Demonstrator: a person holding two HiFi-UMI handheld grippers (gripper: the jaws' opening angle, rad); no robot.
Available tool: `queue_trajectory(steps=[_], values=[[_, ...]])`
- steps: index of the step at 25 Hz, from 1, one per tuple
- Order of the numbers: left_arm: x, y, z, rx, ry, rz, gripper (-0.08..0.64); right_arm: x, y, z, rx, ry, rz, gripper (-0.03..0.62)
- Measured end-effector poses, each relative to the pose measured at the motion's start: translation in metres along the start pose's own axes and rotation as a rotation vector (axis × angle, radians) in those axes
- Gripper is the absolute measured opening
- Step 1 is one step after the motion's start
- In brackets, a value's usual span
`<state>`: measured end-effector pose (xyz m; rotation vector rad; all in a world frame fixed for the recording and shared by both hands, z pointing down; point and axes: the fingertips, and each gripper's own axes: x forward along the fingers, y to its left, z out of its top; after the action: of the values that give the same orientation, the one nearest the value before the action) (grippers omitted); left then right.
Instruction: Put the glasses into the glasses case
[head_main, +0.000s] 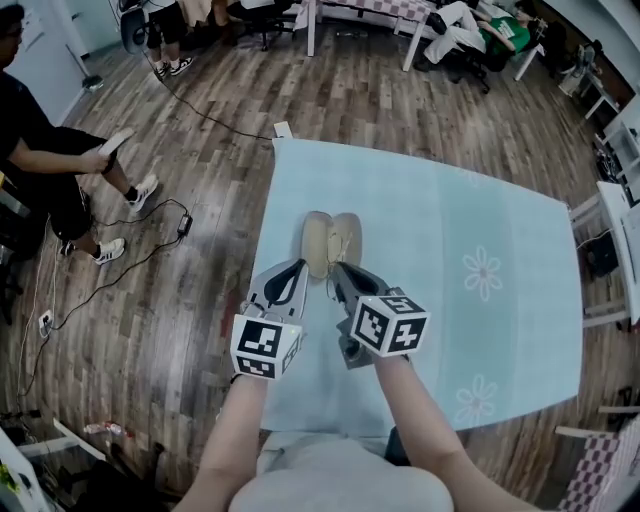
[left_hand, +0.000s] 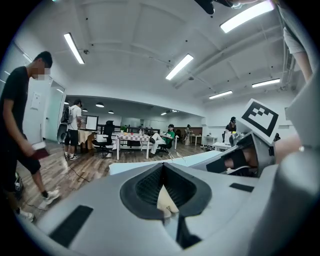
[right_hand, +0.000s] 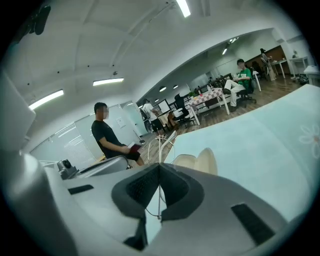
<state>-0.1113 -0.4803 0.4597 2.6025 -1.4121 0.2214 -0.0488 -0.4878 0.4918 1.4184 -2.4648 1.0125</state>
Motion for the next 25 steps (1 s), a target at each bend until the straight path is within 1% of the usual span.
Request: queue_trajectory(steps=[4, 12, 16, 21, 25], values=[[0.009, 0.009, -0.008, -0.012, 0.020, 0.005, 0.009, 0.023, -0.013, -0.005, 0.043, 0.033, -0.012, 0.009], [0.028, 0.021, -0.023, -0.027, 0.050, 0.001, 0.009, 0.070, -0.025, -0.010, 0.062, 0.091, -0.029, 0.009], [0.036, 0.027, -0.029, -0.040, 0.067, 0.006, 0.009, 0.086, -0.032, -0.017, 0.099, 0.120, -0.056, 0.009], [0.042, 0.037, -0.036, -0.052, 0.081, 0.018, 0.009, 0.106, -0.041, -0.026, 0.118, 0.162, -0.088, 0.009], [0.047, 0.040, -0.042, -0.057, 0.095, 0.025, 0.009, 0.119, -0.051, -0.032, 0.170, 0.190, -0.116, 0.009]])
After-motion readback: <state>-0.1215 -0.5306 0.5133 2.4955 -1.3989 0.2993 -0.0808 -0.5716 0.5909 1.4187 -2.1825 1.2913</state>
